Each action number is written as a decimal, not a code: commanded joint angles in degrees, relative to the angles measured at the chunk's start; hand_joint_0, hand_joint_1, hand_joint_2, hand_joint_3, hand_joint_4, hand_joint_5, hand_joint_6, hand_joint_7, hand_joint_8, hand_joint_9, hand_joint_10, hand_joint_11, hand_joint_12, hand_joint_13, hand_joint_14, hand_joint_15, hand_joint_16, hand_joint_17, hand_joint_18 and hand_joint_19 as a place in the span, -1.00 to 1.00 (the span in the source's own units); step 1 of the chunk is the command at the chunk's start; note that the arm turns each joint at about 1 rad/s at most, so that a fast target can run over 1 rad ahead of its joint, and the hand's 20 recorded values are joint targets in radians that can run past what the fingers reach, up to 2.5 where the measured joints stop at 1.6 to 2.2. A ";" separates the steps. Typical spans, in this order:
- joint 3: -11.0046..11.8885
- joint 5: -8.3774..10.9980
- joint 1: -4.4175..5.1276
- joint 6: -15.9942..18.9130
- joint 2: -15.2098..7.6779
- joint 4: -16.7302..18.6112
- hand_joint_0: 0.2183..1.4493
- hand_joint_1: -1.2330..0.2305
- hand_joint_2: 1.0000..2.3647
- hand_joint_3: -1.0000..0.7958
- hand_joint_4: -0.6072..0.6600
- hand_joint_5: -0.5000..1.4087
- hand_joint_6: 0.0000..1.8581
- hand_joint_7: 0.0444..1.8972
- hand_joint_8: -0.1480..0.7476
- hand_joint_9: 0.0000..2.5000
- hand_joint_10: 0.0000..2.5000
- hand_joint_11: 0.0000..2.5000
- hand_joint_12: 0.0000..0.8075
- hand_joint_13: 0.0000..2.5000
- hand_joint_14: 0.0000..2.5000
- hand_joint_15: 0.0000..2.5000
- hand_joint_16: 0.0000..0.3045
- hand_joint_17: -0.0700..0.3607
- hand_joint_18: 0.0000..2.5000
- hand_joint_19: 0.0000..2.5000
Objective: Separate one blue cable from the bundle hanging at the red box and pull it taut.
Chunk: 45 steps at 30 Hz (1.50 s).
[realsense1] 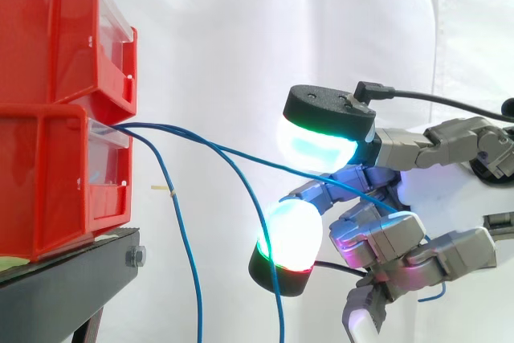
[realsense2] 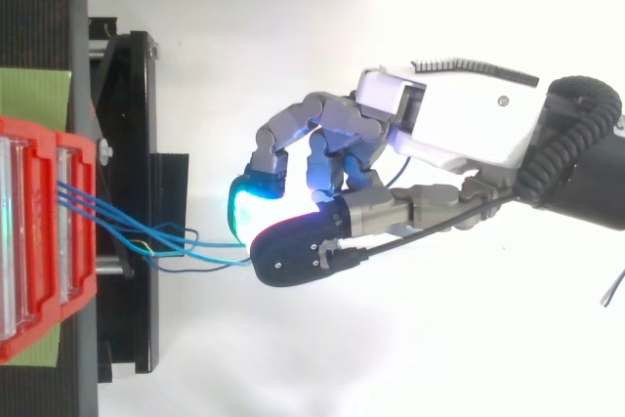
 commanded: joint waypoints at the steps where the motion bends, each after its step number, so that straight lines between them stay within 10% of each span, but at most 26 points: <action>1: 0.00 -0.18 -0.04 0.12 0.22 -0.07 -0.37 0.05 -1.00 -0.42 0.18 -0.74 -0.01 -0.11 -0.11 -0.43 -0.06 0.05 -0.33 0.03 -0.23 -0.17 -0.65 -0.11 -0.38 -0.47; 45: -0.09 3.25 0.75 0.20 2.42 -1.03 -0.20 -0.33 -0.98 -0.26 -0.11 -0.74 0.04 -0.10 -0.18 -0.41 0.01 0.03 -0.37 0.05 -0.26 -0.13 -0.67 -0.15 -0.38 -0.48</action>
